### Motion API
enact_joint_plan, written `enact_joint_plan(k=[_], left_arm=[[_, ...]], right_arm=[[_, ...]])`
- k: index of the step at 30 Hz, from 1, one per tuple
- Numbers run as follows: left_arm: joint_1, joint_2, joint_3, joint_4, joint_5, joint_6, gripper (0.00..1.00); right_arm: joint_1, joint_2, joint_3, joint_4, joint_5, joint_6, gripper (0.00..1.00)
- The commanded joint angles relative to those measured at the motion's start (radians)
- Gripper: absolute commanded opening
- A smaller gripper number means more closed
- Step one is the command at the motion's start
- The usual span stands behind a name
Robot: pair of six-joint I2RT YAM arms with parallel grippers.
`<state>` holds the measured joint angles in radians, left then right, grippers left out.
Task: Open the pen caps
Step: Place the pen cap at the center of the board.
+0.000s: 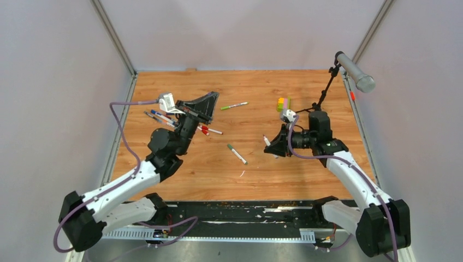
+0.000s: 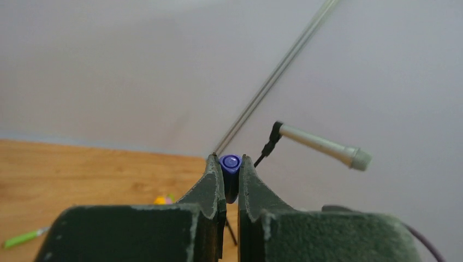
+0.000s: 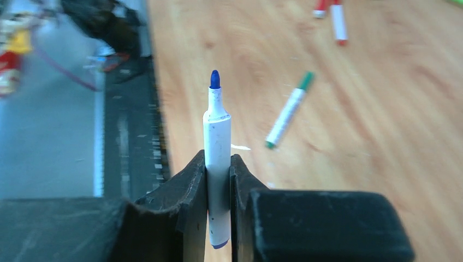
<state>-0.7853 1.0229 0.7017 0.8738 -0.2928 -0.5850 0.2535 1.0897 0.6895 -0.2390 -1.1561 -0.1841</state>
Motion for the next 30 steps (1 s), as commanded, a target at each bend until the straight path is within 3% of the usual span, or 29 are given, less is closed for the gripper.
enact_joint_plan(k=[1, 4, 10, 15, 21, 30], left_arm=[[-0.002, -0.15, -0.024, -0.475, -0.044, -0.067, 0.0], [0.0, -0.214, -0.035, -0.743, -0.043, -0.07, 0.0], [0.003, -0.259, -0.109, -0.998, -0.044, -0.103, 0.0], [0.015, -0.243, -0.169, -1.047, -0.085, -0.139, 0.0], [0.054, -0.106, -0.143, -1.128, -0.127, -0.144, 0.0], [0.123, 0.057, -0.193, -1.064, -0.123, -0.166, 0.0]], right_arm=[[-0.039, -0.064, 0.039, -0.104, 0.34, -0.201, 0.0], [-0.069, -0.05, 0.026, -0.074, 0.427, -0.176, 0.0], [-0.069, 0.028, 0.012, -0.013, 0.599, -0.116, 0.04], [-0.069, 0.092, 0.001, 0.051, 0.708, -0.026, 0.07], [-0.068, 0.221, 0.041, 0.063, 0.759, 0.07, 0.09], [-0.051, 0.389, 0.103, 0.032, 0.798, 0.134, 0.1]])
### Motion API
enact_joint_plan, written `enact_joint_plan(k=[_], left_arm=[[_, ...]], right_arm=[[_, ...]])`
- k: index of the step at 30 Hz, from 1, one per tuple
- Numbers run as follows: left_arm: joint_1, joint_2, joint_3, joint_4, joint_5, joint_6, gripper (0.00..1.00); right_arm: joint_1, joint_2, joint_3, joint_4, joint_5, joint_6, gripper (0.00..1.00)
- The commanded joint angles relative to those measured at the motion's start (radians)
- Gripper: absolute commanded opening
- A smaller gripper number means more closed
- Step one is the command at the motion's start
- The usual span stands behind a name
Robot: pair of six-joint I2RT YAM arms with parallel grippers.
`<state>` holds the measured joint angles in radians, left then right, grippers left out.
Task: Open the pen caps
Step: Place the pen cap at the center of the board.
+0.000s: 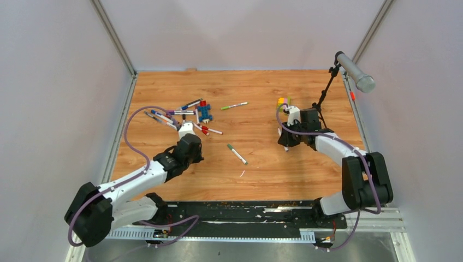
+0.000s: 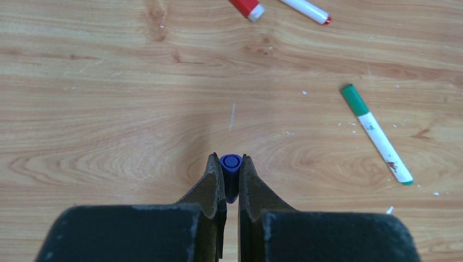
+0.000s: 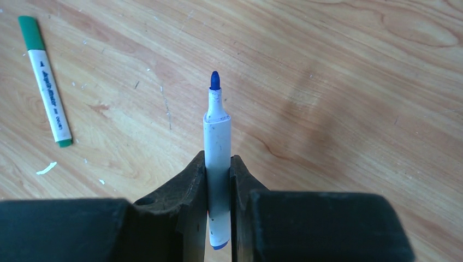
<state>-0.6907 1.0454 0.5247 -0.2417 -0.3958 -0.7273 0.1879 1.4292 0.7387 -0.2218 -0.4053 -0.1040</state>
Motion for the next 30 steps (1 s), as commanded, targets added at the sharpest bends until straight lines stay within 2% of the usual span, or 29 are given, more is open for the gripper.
enact_joint_plan(k=[1, 8, 19, 25, 30], left_arm=[[0.039, 0.049, -0.021, 0.066, -0.012, -0.024, 0.0], [0.078, 0.145, -0.028, 0.085, 0.012, -0.032, 0.01], [0.131, 0.255, -0.051, 0.15, 0.031, -0.012, 0.1], [0.146, 0.317, -0.016, 0.126, 0.039, 0.005, 0.32], [0.146, 0.294, 0.019, 0.054, 0.035, 0.013, 0.5]], right_arm=[[0.02, 0.073, 0.062, 0.011, 0.059, 0.056, 0.1], [0.048, 0.201, 0.146, -0.077, 0.146, 0.059, 0.18], [0.064, 0.237, 0.164, -0.099, 0.161, 0.047, 0.29], [0.064, 0.223, 0.171, -0.111, 0.16, 0.033, 0.35], [0.063, 0.197, 0.189, -0.135, 0.152, 0.002, 0.39]])
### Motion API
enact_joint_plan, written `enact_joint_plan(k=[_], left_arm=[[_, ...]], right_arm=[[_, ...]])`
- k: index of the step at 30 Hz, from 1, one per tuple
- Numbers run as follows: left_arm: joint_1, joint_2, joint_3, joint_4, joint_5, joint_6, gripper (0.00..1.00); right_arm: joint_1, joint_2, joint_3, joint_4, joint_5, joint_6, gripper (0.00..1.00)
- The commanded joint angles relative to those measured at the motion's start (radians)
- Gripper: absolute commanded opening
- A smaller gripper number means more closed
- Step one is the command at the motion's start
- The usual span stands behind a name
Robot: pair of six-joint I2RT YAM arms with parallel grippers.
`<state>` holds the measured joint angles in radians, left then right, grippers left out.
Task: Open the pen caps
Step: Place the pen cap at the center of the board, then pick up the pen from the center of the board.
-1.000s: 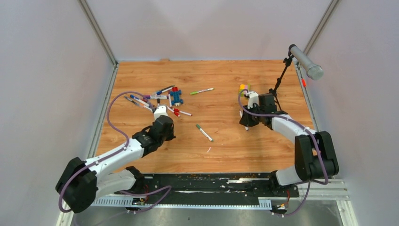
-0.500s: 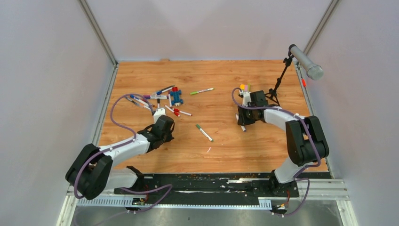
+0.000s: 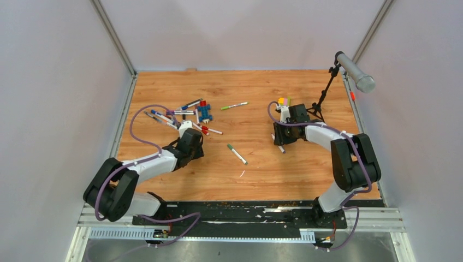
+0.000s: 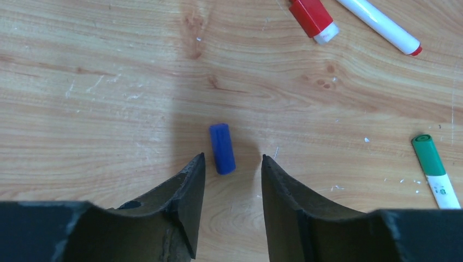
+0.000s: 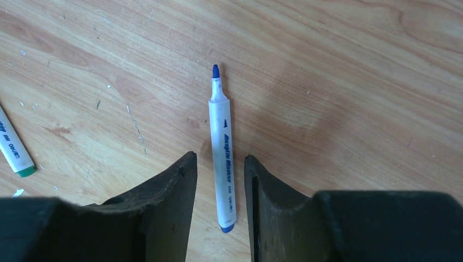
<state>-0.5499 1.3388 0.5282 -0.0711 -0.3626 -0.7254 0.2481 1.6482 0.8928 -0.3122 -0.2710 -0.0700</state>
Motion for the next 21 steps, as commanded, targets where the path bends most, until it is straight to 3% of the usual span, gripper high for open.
enact_joint_plan(k=[1, 6, 11, 16, 21], left_arm=[[0.005, -0.013, 0.021, -0.135, -0.001, 0.013, 0.53], [0.005, -0.13, 0.058, -0.243, -0.001, 0.019, 0.61], [0.005, -0.287, 0.08, -0.29, 0.102, 0.081, 0.77], [0.005, -0.487, -0.033, -0.128, 0.228, -0.003, 0.99], [0.005, -0.611, -0.173, 0.101, 0.248, -0.266, 1.0]], right_arm=[[0.003, -0.031, 0.038, -0.049, 0.009, -0.039, 0.39], [0.003, -0.106, 0.04, -0.058, -0.008, -0.083, 0.43], [0.001, -0.183, 0.041, -0.088, -0.045, -0.169, 0.5], [0.0, -0.235, 0.047, -0.168, -0.209, -0.328, 0.59], [-0.008, -0.263, 0.059, -0.249, -0.36, -0.429, 0.62]])
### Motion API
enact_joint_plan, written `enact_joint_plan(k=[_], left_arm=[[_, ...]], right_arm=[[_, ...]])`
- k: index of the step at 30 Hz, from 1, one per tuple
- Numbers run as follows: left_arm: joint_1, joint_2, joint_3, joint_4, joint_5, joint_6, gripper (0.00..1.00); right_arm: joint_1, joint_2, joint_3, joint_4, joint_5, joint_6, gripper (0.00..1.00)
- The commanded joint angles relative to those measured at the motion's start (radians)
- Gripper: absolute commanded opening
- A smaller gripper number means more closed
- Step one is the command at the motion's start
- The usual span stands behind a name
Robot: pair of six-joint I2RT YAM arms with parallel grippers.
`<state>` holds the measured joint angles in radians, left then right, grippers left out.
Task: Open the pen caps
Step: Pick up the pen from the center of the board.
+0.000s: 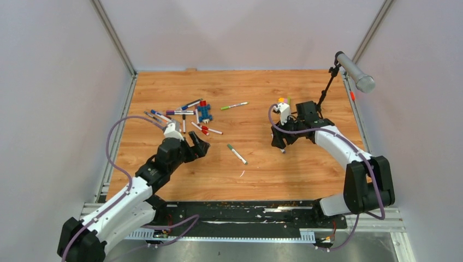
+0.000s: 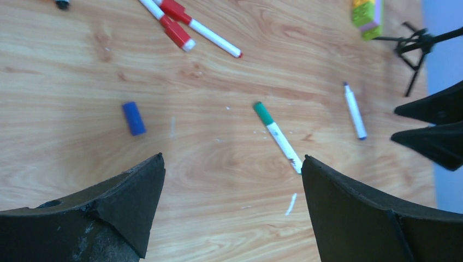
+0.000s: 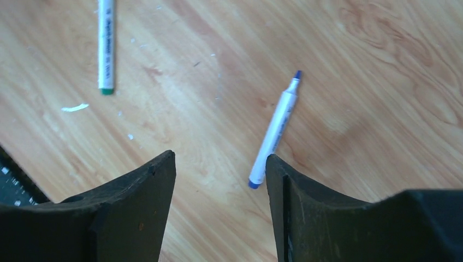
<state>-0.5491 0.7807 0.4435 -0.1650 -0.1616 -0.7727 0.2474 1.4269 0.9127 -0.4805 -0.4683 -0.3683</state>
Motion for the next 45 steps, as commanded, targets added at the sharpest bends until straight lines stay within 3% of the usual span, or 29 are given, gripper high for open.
enact_joint_plan(k=[1, 6, 9, 14, 18, 25, 34, 45], left_arm=[[0.006, -0.06, -0.106, 0.233, 0.051, -0.268, 1.0], [0.005, 0.066, -0.056, 0.248, 0.127, -0.343, 1.0], [-0.007, 0.179, 0.085, 0.073, 0.126, -0.325, 1.0], [-0.14, 0.364, 0.37, -0.229, -0.083, -0.325, 1.0], [-0.201, 0.533, 0.526, -0.379, -0.14, -0.329, 0.99], [-0.217, 0.7, 0.638, -0.383, -0.15, -0.348, 0.97], [-0.234, 0.899, 0.73, -0.421, -0.115, -0.424, 0.85], [-0.255, 1.02, 0.824, -0.446, -0.165, -0.482, 0.74]], right_arm=[[-0.007, -0.048, 0.04, -0.097, -0.183, -0.145, 0.62], [-0.007, -0.059, 0.045, -0.121, -0.206, -0.175, 0.63], [-0.009, -0.053, 0.053, -0.126, -0.171, -0.175, 0.64], [-0.008, -0.053, 0.058, -0.129, -0.17, -0.168, 0.64], [-0.008, -0.054, 0.059, -0.131, -0.174, -0.165, 0.64], [-0.008, -0.052, 0.071, -0.141, -0.172, -0.159, 0.64], [-0.008, -0.052, 0.077, -0.145, -0.171, -0.152, 0.64], [-0.008, -0.056, 0.081, -0.146, -0.168, -0.149, 0.64]])
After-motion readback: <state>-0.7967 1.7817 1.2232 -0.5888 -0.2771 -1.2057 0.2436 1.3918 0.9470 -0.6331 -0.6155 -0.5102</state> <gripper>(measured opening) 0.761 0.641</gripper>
